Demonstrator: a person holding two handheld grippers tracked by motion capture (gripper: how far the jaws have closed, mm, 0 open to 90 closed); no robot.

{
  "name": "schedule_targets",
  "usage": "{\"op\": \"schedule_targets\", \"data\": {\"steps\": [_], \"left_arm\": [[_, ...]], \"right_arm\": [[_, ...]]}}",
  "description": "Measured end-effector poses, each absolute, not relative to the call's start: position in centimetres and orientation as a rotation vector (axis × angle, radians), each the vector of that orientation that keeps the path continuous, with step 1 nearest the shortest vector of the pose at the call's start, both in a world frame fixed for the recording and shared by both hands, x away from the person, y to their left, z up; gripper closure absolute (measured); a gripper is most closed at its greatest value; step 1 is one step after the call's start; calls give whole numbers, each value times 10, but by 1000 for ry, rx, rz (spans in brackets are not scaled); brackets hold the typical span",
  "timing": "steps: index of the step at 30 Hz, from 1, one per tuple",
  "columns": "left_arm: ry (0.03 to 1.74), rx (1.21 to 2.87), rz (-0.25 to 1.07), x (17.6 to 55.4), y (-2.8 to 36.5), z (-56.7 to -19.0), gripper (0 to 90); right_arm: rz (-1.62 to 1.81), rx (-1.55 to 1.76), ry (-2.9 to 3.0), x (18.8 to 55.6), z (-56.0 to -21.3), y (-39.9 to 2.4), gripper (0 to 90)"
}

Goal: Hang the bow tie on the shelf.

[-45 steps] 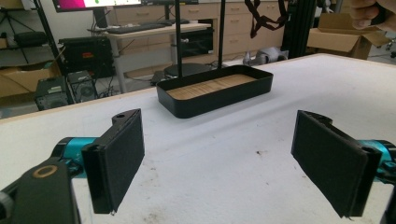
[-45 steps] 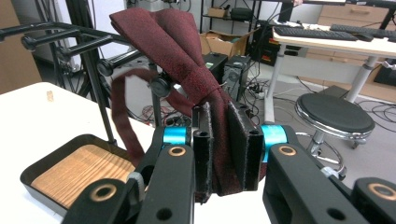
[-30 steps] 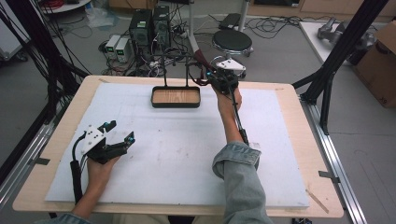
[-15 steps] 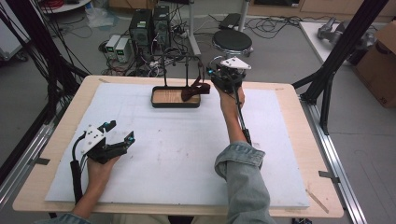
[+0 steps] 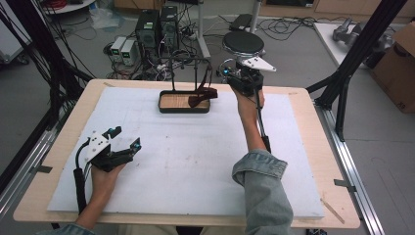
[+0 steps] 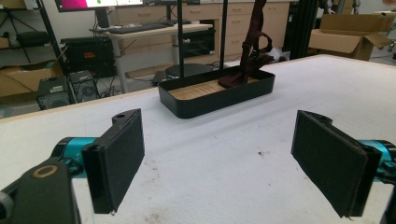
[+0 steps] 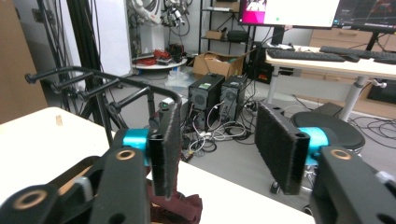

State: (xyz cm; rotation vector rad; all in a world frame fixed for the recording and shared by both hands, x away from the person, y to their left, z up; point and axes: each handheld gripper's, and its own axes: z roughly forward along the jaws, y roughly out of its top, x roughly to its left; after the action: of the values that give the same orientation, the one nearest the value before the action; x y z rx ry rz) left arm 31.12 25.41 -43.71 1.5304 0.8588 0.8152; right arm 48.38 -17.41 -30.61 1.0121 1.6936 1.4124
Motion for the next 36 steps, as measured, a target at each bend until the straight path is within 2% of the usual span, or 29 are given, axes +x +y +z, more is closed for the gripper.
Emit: {"op": "schedule_targets", "data": {"steps": [6,13,17,26,36], "left_arm": [[858,1532,818,311,254,-437,175],[858,1534,821,311,254,-437,175],[859,1537,822,311,254,-437,175],[862,1538,823,311,254,-437,175],[861,1539,827,311,253,-437,175]], "right_arm": [[1458,1013,1650,468,-293,-189,346],[1460,986,1638,450,-277,-204,293],[1491,995,1630,435,-266,-218,218],[1481,942,1597,407,-258,-234,198],[1496,886,1558,365,-277,-253,148]]}}
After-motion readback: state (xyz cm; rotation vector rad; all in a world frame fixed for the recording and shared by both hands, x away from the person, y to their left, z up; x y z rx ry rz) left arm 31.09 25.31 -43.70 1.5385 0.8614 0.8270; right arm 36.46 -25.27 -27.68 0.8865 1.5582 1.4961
